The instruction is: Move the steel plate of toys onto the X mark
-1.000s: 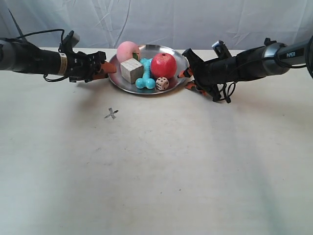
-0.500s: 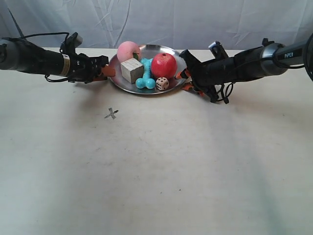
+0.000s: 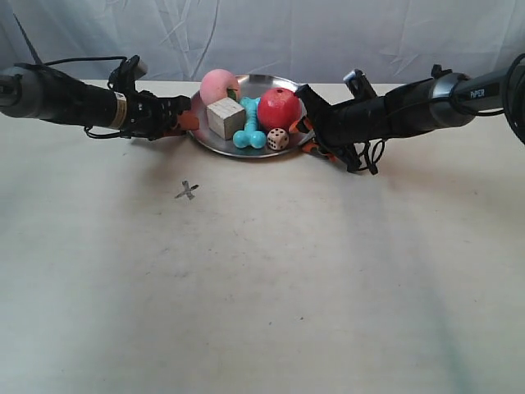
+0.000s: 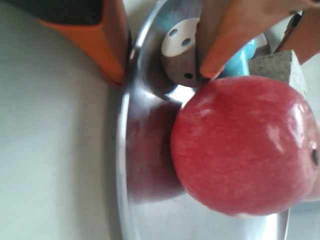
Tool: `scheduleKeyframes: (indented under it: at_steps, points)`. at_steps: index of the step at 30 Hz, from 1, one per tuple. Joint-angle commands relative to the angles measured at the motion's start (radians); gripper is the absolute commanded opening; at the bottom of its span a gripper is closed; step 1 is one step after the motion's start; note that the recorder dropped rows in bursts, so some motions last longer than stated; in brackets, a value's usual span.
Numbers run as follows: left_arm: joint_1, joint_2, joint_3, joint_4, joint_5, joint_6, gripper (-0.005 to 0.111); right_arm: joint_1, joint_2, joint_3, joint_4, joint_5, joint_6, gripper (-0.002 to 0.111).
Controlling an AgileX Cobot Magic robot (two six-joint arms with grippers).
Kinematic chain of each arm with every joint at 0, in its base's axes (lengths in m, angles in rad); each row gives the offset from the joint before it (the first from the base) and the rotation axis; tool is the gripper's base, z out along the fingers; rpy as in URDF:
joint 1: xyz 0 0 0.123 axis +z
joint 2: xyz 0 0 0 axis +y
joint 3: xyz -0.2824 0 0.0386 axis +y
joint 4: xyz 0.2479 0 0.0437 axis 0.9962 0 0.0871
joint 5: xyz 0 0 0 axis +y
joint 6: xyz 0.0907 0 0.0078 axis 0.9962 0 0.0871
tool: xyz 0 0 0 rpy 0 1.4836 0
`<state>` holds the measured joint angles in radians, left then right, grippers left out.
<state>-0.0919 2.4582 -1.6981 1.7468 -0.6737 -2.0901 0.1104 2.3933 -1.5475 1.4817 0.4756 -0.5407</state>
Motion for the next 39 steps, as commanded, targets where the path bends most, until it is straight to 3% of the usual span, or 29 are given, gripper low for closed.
scheduleKeyframes:
  at_steps: [1,12,20,24,39]
  points:
    - [-0.007,-0.002,-0.003,-0.002,-0.006,-0.002,0.033,0.01,0.023,0.012,-0.04,-0.007,0.0,0.042]
    - [-0.007,-0.002,-0.003,-0.002,-0.006,-0.002,0.03,0.01,0.023,0.012,-0.04,-0.063,0.0,0.041]
    - [-0.007,-0.002,-0.003,-0.002,-0.038,-0.002,0.011,0.01,0.023,0.012,-0.111,-0.045,0.0,-0.001]
    - [-0.007,-0.002,-0.003,-0.002,-0.045,-0.002,0.0,0.01,0.023,0.012,-0.141,-0.03,0.0,-0.001]
    - [-0.007,-0.005,-0.003,-0.002,-0.16,-0.002,0.0,0.007,0.021,0.01,-0.145,0.112,0.072,-0.001]
